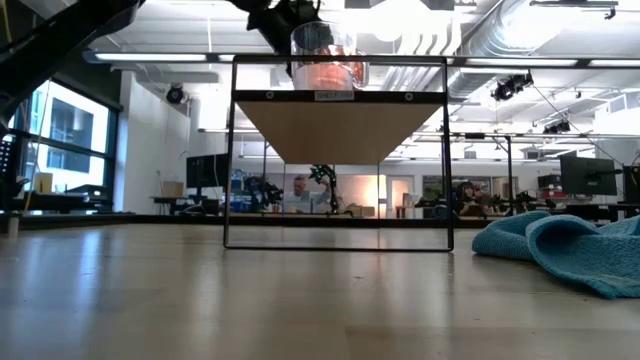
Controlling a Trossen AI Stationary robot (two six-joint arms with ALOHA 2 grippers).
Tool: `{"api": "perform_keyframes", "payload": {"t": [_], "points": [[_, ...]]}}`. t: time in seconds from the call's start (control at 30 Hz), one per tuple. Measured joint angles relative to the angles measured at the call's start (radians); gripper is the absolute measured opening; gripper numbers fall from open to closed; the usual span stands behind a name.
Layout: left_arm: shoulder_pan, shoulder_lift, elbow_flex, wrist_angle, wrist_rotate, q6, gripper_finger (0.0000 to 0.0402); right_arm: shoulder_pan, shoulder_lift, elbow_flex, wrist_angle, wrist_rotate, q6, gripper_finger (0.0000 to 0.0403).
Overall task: Stack small to large cups/mugs on shelf
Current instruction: Put the yellow mug on the shelf
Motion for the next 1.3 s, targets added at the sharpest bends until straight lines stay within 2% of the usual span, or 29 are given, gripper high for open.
{"api": "perform_keyframes", "payload": {"t": [1.0, 1.17, 1.3], "points": [[0.0, -0.001, 0.0, 0.022, 0.004, -0.001, 0.0004, 0.0, 0.0, 0.0, 0.0, 0.015, -0.009, 0.0092], [0.0, -0.001, 0.0, 0.021, 0.011, -0.009, 0.0023, 0.0, 0.0, 0.0, 0.0, 0.016, -0.012, 0.0092], [0.0, -0.001, 0.0, 0.021, 0.017, -0.013, 0.0021, 0.0, 0.0, 0.0, 0.0, 0.019, -0.012, 0.0092]]}}
